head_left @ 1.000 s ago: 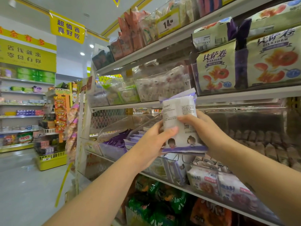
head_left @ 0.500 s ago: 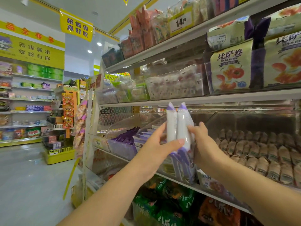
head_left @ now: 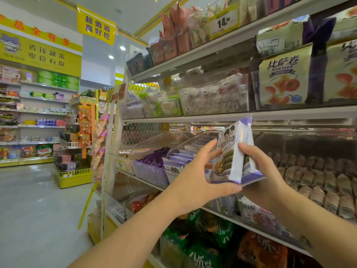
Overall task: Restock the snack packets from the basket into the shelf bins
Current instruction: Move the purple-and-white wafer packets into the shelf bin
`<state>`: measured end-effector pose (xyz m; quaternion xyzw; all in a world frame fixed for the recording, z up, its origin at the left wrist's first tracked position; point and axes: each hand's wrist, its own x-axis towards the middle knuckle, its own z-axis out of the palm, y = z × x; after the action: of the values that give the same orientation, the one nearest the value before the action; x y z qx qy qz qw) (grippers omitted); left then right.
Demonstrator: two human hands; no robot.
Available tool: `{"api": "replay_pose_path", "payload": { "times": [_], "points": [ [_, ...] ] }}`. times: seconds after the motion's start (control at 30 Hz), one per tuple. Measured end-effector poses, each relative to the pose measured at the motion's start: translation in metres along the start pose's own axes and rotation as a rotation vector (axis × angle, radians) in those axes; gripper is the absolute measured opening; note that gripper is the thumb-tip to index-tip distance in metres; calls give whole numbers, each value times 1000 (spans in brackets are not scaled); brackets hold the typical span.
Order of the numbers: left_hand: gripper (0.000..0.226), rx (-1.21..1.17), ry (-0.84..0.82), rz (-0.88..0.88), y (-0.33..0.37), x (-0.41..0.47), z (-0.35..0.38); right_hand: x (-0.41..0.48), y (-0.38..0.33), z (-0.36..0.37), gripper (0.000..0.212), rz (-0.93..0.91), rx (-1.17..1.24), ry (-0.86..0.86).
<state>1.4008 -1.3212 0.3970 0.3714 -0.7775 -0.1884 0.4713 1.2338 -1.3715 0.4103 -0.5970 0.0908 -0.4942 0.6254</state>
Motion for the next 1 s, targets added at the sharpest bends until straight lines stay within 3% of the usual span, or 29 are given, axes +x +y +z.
{"api": "replay_pose_path", "payload": {
  "times": [0.1, 0.2, 0.3, 0.37, 0.47, 0.63, 0.8, 0.9, 1.0],
  "points": [
    [70, -70, -95, -57, 8, 4, -5, 1, 3, 6, 58, -40, -198, 81],
    [76, -96, -89, -75, 6, 13, -6, 6, 6, 15, 67, -127, -403, 141],
    [69, -146, 2, -86, 6, 16, -3, 12, 4, 22, 57, -72, -273, 77],
    [80, -169, 116, -120, 5, 22, -2, 17, 3, 25, 42, -60, -223, 31],
    [81, -130, 207, -157, 6, 36, -7, 28, -1, 25, 61, -89, -292, 42],
    [72, -46, 301, -92, 2, 55, -21, 39, -27, 5, 67, -195, -839, 66],
    [94, -4, 185, -119, -20, 63, -8, 46, -39, -21, 82, -95, -1214, 91],
    [92, 125, 120, -162, -28, 69, 2, 49, -39, -34, 89, -18, -1394, 125],
    [84, 348, 39, -222, -26, 77, 3, 53, -40, -41, 84, 17, -1424, 174]
  ]
}}
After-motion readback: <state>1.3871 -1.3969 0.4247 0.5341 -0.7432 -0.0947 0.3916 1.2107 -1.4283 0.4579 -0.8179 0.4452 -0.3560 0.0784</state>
